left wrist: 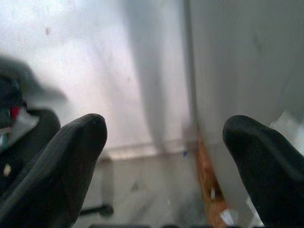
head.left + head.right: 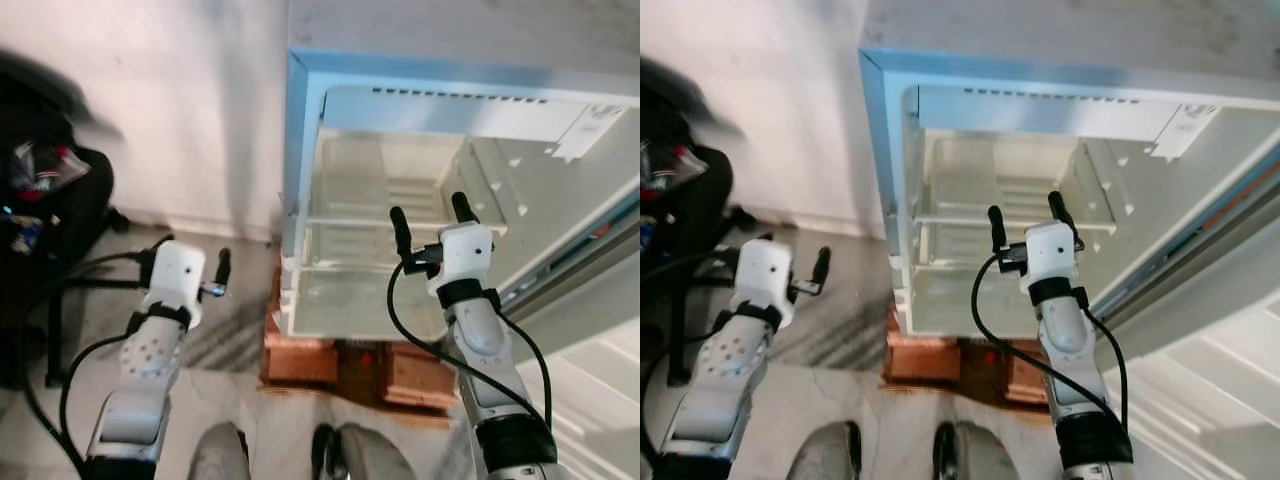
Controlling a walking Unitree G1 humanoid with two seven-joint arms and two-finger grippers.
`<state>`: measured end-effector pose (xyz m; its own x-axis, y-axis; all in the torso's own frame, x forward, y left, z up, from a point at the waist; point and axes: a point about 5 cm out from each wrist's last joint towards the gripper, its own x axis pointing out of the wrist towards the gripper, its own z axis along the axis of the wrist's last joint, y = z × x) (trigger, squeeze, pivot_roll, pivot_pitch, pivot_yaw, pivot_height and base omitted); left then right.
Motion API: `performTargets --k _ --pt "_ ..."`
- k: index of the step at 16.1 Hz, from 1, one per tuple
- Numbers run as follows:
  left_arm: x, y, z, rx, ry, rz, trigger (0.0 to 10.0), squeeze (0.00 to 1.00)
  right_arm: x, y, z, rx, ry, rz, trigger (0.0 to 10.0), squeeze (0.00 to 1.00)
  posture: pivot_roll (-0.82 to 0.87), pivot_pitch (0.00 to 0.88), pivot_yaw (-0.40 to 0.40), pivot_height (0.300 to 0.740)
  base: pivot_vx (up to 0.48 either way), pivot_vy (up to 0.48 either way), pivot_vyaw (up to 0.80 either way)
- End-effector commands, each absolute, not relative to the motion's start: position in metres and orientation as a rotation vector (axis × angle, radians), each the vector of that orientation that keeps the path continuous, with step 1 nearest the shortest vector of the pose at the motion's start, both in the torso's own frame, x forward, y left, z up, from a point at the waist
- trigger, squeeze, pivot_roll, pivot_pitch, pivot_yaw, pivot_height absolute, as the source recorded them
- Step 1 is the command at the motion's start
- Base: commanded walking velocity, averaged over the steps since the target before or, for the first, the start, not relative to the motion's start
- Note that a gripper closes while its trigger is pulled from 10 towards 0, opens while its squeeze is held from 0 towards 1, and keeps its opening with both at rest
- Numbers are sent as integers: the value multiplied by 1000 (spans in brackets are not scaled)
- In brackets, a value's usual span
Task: Restocking fridge
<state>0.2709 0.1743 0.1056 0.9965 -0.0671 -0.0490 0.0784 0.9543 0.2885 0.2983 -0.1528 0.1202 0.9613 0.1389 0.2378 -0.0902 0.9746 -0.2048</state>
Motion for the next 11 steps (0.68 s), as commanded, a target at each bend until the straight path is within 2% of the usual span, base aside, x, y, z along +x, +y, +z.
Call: performTargets --k 1,4,8,11 --pt "273 173 104 296 46 -80 10000 0 299 -158 120 -201 -226 95 10000 0 116 39 -49 740 -315 0 0" --pt "275 165 100 289 44 -110 10000 0 294 -166 115 -216 -172 45 10000 0 110 41 -39 740 -307 0 0" --pt "266 159 84 268 102 -153 10000 0 266 -168 90 -233 -86 78 10000 0 101 41 -39 740 -286 0 0" --pt "268 158 77 261 121 -195 10000 0 252 -172 85 -219 -44 55 10000 0 98 26 -44 740 -87 0 0"
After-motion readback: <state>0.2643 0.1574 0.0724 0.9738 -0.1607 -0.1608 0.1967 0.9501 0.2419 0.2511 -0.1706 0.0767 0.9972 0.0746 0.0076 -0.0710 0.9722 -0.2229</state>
